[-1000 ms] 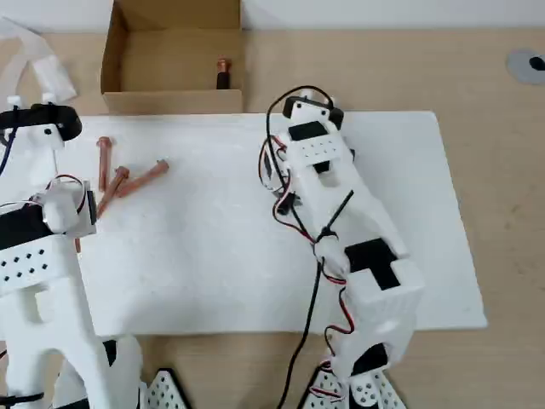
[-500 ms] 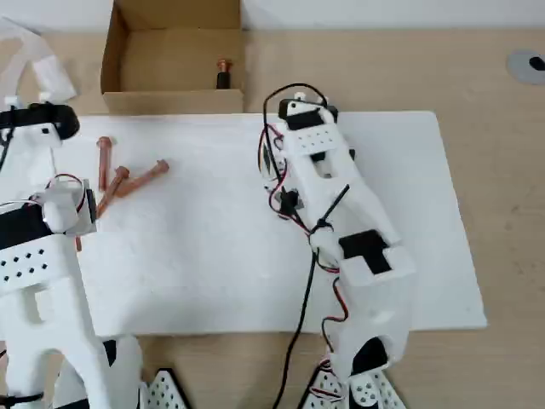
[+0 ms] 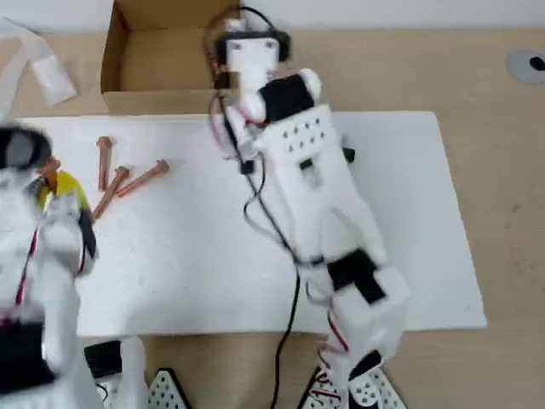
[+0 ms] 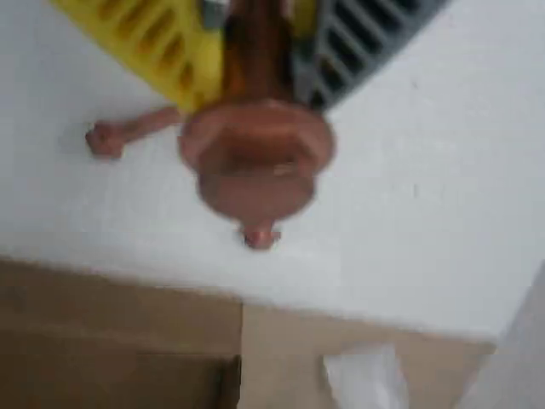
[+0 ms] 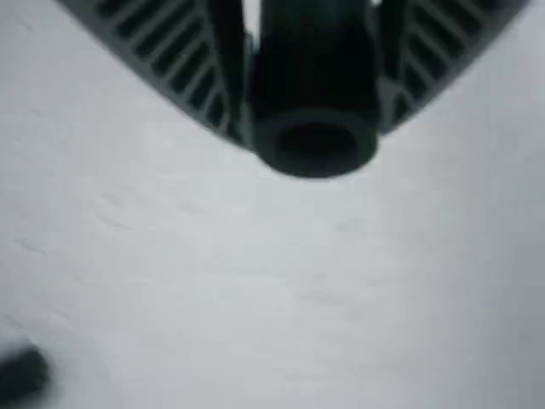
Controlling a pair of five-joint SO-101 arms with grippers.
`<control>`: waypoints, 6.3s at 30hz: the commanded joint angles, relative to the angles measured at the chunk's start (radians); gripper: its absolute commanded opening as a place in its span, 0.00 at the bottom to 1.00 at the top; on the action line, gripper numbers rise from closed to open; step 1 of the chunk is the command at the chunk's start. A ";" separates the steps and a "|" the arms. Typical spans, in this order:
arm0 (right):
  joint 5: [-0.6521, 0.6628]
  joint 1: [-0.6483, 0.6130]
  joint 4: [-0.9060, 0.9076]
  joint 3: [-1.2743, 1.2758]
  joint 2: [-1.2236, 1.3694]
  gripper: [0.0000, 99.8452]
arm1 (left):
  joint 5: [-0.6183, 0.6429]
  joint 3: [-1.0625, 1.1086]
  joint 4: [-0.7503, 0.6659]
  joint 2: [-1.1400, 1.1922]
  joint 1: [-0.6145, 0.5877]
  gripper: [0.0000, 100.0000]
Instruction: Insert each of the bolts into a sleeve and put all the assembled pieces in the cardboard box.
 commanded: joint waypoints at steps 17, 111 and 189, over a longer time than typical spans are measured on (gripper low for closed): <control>0.192 -0.127 -0.433 1.141 -1.144 0.01 | 0.213 0.480 -0.473 -0.438 0.109 0.01; 0.281 -0.278 -1.508 1.959 -1.498 0.01 | 0.288 0.456 -0.562 -0.205 0.542 0.01; 0.377 0.140 -1.392 -0.667 1.046 0.01 | -0.091 -0.285 0.219 0.294 -0.098 0.19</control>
